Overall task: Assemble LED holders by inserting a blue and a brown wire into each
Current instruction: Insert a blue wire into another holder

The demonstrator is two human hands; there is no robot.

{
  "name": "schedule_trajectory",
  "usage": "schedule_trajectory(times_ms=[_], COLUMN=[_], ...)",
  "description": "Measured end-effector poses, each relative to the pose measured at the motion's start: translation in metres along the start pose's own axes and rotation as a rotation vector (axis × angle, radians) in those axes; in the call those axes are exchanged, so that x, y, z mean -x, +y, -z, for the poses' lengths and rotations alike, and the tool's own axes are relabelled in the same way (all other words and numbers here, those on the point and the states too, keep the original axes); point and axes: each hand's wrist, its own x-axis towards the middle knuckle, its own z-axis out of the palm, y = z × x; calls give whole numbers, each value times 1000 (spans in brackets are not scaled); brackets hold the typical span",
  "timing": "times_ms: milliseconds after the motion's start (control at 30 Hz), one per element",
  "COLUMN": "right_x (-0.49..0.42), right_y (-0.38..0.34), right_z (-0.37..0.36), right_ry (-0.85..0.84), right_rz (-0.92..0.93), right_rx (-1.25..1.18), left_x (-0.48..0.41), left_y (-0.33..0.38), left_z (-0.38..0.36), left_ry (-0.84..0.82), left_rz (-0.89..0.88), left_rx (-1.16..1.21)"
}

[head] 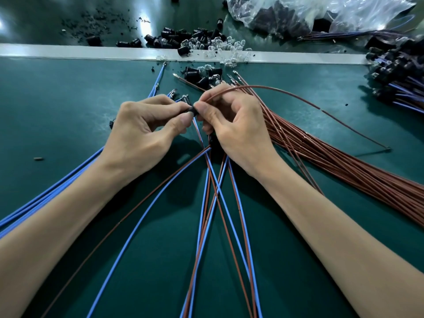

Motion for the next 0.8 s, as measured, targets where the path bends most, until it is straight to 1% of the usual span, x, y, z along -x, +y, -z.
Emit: schedule_trajectory(times_ms=[100, 200, 300, 333, 400, 500, 567, 600, 700, 733, 767, 800], right_x=[0, 0, -2, -2, -3, -3, -2, -1, -2, -3, -3, -3], right_y=[-1, -3, -2, -2, 0, 1, 0, 0, -3, -4, -5, -4], right_z=[1, 0, 0, 1, 2, 0, 0, 1, 4, 4, 5, 4], right_ry=[6, 4, 83, 120, 131, 71, 48, 44, 76, 107, 132, 135], right_rz=[-48, -97, -144, -141, -107, -10, 36, 27, -89, -111, -112, -91], right_rx=[-84, -190, -284, -257, -144, 37, 80, 39, -325, -396, -393, -337], left_x=[-1, -1, 0, 1, 1, 2, 1, 1, 1, 1, 1, 1], left_y=[-1, 0, 0, 0, 0, 0, 1, 1, 1, 1, 2, 2], left_z=[-1, 0, 0, 0, 1, 1, 2, 2, 1, 1, 2, 3], left_ry=[-11, 18, 45, 37, 2, -25, -29, -25, -8, -12, -22, -37], left_rz=[23, 31, 51, 71, 110, 147, 150, 161, 178, 180, 176, 170], left_rx=[27, 50, 57, 56, 74, 77, 69, 76, 92, 91, 90, 91])
